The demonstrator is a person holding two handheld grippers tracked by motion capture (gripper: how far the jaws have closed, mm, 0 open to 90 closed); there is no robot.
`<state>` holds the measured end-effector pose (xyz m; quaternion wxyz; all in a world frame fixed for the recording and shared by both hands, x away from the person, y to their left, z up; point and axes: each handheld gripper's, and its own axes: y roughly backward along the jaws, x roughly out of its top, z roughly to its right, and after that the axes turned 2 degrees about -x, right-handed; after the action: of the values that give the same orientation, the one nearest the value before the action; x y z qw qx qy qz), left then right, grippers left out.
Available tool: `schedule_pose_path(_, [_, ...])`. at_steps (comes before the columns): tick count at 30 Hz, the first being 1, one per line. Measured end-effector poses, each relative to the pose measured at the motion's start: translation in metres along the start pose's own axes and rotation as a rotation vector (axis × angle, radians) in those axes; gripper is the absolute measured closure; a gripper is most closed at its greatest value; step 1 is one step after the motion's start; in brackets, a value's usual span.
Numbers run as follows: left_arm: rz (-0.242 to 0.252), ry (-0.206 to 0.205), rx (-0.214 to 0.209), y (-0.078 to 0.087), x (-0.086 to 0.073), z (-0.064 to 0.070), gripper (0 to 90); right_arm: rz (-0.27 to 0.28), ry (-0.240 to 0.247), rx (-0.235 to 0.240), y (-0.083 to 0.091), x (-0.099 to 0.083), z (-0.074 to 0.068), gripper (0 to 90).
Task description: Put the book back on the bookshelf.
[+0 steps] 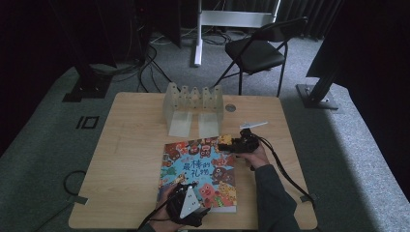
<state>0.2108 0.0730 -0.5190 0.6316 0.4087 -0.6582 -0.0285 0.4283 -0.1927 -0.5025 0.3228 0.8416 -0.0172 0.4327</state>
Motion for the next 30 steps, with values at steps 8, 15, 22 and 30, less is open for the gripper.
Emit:
schedule_pose_path(8, [0.047,0.038,-0.032,0.012,-0.004,-0.003,14.8,0.016,-0.010,0.037,0.004,0.004,0.000,52.7])
schedule_pose_path(15, [0.098,0.114,-0.045,0.027,-0.008,-0.020,14.8,0.059,-0.013,0.077,0.009,0.007,-0.001,59.9])
schedule_pose_path(22, [0.097,0.167,0.008,0.035,-0.014,-0.042,14.8,0.077,0.031,0.072,0.014,0.016,-0.012,61.7])
schedule_pose_path(30, [0.100,0.282,0.033,0.041,-0.030,-0.079,16.4,0.101,0.064,0.066,0.022,0.019,-0.022,62.7])
